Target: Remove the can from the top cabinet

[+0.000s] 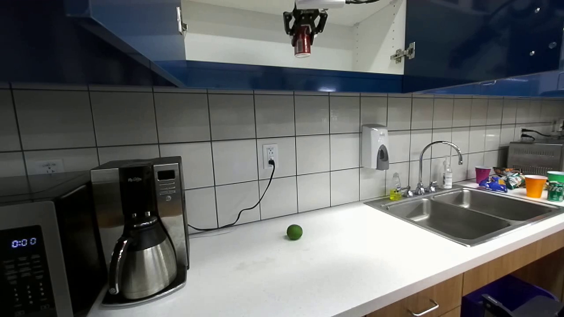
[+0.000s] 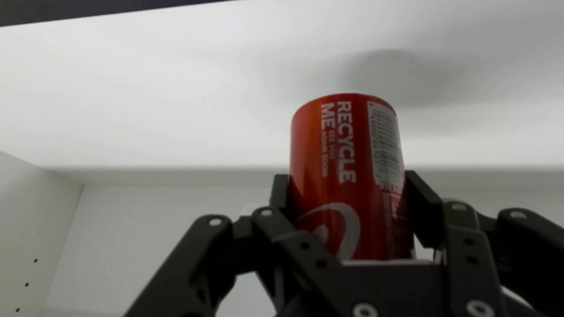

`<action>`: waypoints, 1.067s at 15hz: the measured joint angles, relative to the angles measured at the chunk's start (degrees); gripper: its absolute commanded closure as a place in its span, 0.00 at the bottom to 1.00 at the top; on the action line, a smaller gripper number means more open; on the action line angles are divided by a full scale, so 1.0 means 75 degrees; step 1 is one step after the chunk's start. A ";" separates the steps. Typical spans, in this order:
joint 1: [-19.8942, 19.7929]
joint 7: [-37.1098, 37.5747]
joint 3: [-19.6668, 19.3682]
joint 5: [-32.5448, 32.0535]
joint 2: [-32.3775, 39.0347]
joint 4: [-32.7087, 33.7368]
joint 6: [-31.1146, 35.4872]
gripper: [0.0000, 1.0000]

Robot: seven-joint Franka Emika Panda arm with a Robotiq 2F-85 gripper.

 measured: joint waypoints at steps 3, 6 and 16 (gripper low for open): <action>0.0007 0.0000 0.0006 0.0052 -0.0695 -0.0692 -0.0002 0.61; 0.0011 0.0000 0.0007 0.0155 -0.1531 -0.1639 -0.0001 0.61; 0.0023 0.0000 0.0088 0.0769 -0.4330 -0.5353 0.0013 0.61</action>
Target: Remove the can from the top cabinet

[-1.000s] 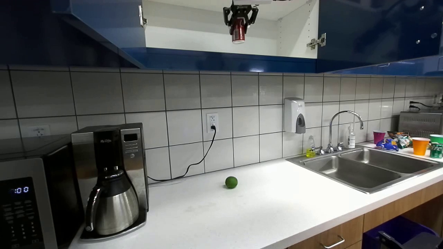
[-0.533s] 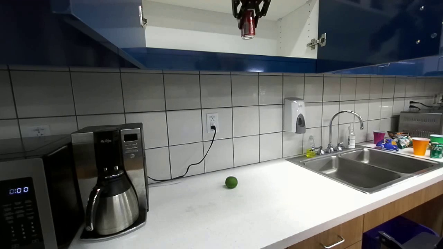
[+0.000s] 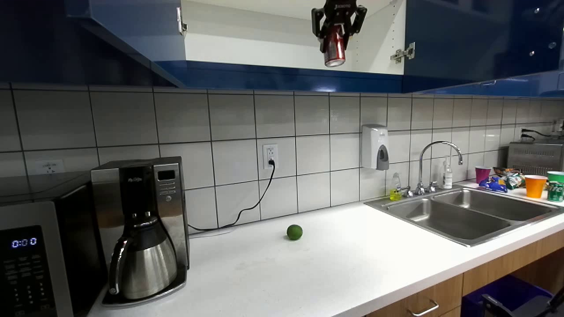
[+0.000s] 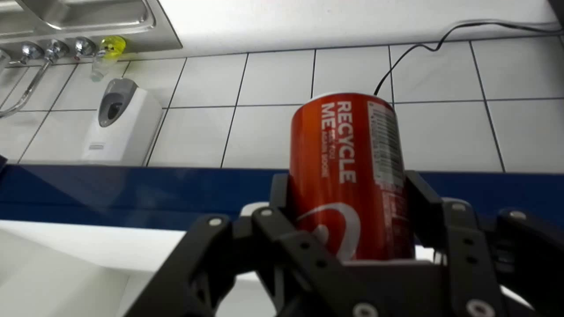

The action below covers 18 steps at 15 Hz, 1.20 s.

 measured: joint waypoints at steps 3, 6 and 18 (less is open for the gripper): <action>-0.0016 0.0000 0.0005 0.0023 -0.0398 -0.1027 0.0281 0.61; -0.0159 0.0011 0.0005 0.0021 -0.0422 -0.2076 0.1144 0.61; -0.2004 0.1370 0.0604 -0.2049 0.2409 -0.4055 0.6126 0.61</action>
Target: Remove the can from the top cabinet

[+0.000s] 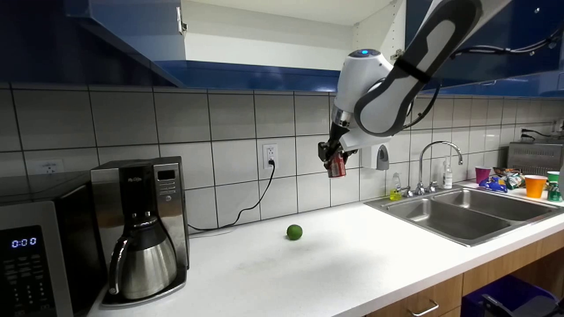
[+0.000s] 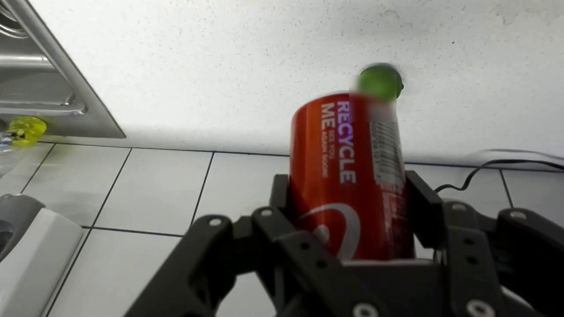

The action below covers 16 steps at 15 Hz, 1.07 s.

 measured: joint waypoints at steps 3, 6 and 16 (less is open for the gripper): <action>-0.0369 0.1215 0.0208 -0.1596 0.0838 0.0287 0.0441 0.61; -0.0400 0.2389 0.0218 -0.3009 0.1535 0.0757 0.0460 0.61; -0.0170 0.4583 0.0085 -0.5275 0.3304 0.1922 0.0431 0.61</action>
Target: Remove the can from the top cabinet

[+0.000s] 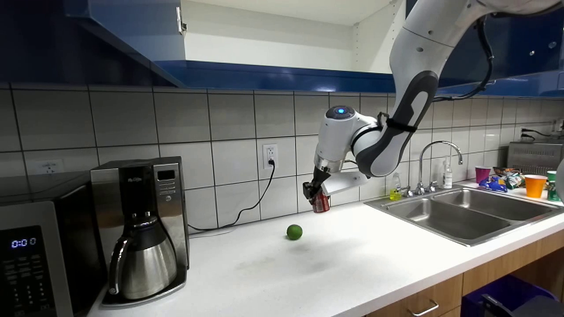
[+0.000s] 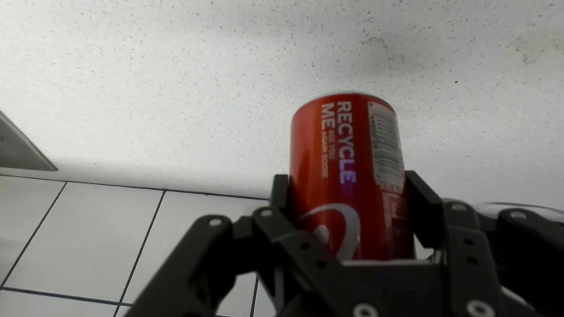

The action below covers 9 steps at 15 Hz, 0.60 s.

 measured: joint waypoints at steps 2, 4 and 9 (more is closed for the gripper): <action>0.0078 0.0342 -0.0080 -0.0363 0.0286 0.0182 -0.0001 0.61; 0.0166 0.0680 -0.0173 -0.0748 0.0595 0.0366 -0.0003 0.61; 0.0362 0.1497 -0.0380 -0.1611 0.1343 0.0867 -0.0048 0.61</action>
